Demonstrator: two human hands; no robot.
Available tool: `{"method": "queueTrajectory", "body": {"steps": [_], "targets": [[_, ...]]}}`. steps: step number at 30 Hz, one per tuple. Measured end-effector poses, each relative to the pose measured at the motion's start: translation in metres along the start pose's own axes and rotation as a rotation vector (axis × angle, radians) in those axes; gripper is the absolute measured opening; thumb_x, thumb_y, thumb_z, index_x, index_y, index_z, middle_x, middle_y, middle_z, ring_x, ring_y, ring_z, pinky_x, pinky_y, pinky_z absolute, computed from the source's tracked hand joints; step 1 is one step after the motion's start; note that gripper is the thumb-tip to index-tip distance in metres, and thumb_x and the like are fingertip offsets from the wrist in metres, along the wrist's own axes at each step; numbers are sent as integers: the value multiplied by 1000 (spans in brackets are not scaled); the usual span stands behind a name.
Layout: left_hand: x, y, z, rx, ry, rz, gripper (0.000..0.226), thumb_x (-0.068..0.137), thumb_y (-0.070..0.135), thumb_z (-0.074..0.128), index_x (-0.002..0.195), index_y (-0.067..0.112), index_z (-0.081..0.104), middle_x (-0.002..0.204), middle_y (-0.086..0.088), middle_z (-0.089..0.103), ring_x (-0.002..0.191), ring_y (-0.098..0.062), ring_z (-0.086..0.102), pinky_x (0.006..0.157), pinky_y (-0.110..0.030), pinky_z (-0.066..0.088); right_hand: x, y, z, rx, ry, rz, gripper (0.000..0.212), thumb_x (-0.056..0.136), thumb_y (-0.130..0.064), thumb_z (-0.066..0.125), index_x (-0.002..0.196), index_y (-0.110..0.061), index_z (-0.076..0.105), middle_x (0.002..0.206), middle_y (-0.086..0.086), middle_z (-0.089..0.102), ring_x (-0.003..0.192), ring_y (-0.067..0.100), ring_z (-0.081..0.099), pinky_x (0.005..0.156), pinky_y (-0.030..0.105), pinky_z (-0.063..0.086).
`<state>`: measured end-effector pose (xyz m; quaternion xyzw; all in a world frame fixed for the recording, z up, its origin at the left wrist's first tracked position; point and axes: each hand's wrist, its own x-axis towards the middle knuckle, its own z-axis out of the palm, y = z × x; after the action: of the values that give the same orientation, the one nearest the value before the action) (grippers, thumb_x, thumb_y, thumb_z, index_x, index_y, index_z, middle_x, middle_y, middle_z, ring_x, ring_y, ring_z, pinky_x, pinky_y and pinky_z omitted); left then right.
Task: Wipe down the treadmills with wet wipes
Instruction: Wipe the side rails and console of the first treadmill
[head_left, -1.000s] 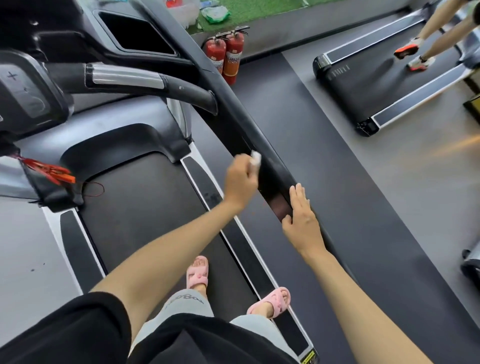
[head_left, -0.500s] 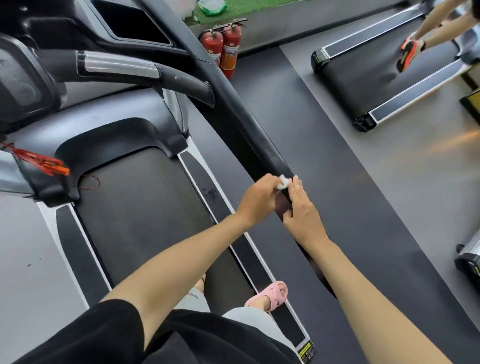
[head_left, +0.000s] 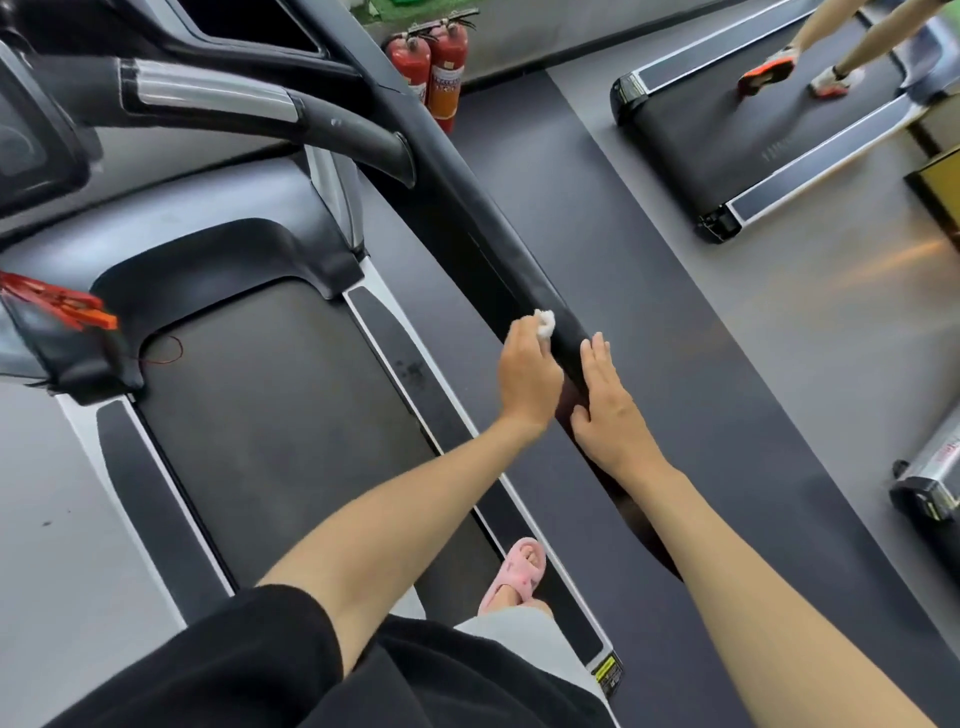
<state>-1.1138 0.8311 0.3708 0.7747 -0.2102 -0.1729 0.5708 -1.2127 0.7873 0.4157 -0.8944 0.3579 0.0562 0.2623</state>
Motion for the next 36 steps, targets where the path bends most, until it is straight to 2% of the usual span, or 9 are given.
{"method": "queueTrajectory", "body": {"steps": [3, 8, 13, 16, 21, 24, 29, 33, 36], "targets": [[-27, -17, -10, 67, -246, 231, 9, 95, 5, 52, 95, 5, 61, 88, -5, 59, 74, -18, 55, 65, -32, 48, -23, 11, -1, 33, 65, 57, 74, 89, 10, 43, 154, -7, 12, 162, 1, 2, 148, 10, -2, 109, 13, 8], [35, -25, -43, 154, 95, -115, 16, 100, 8, 40, 87, 3, 49, 87, -10, 48, 69, -24, 42, 60, -35, 33, -43, 33, 1, -43, 17, 30, 71, 91, 6, 41, 154, -12, 15, 162, -3, 4, 144, 1, -4, 116, 20, 10], [59, -3, -20, 72, 155, -183, 16, 98, 6, 39, 82, 8, 40, 84, -9, 48, 70, -20, 41, 60, -28, 31, -58, 46, 1, 8, -47, 29, 72, 91, 6, 42, 154, -12, 11, 162, -2, 3, 144, 2, -3, 121, 30, 11], [17, 11, 11, -5, 215, -256, 17, 98, 5, 40, 82, 9, 40, 79, -5, 48, 67, -15, 40, 53, -16, 29, -59, 51, 0, 9, -70, -1, 75, 90, 7, 42, 155, -12, 8, 161, -4, -1, 142, 0, -7, 120, 24, 5], [-70, -6, 13, 2, -247, 76, 20, 98, 13, 51, 80, 5, 53, 70, 7, 49, 60, -5, 44, 58, -11, 32, -57, 55, -4, 7, -100, -23, 77, 89, 9, 43, 154, -11, 8, 162, -1, -1, 148, 10, -4, 112, 14, -2], [-45, -18, -2, 52, -102, 38, 22, 97, 9, 50, 77, 1, 50, 70, -5, 49, 59, -10, 38, 56, -20, 29, -56, 55, -8, 47, -128, -15, 77, 87, 11, 41, 154, -12, 10, 162, -1, 0, 148, 11, -1, 116, 20, 5], [35, -5, -16, 79, 131, -145, 15, 97, 4, 42, 82, 6, 44, 83, -9, 45, 72, -18, 40, 53, -15, 27, -57, 54, -11, 55, -158, -22, 79, 86, 13, 38, 155, -12, 8, 162, -2, -2, 148, 9, -3, 120, 28, 10], [18, 3, 10, 62, 171, -186, 8, 94, -2, 43, 94, -1, 51, 86, -9, 48, 72, -18, 43, 55, -22, 28, -57, 54, -13, 48, -157, -36, 81, 84, 14, 38, 155, -13, 9, 162, -1, -1, 148, 11, -3, 120, 28, 11], [-38, 0, 20, -12, -20, -14, 16, 95, 1, 46, 81, 8, 48, 79, 0, 48, 67, -10, 43, 62, -23, 32, -58, 57, -12, 29, -154, -58, 82, 83, 15, 39, 154, -12, 9, 162, -2, -1, 148, 10, -2, 118, 23, 10]]}}
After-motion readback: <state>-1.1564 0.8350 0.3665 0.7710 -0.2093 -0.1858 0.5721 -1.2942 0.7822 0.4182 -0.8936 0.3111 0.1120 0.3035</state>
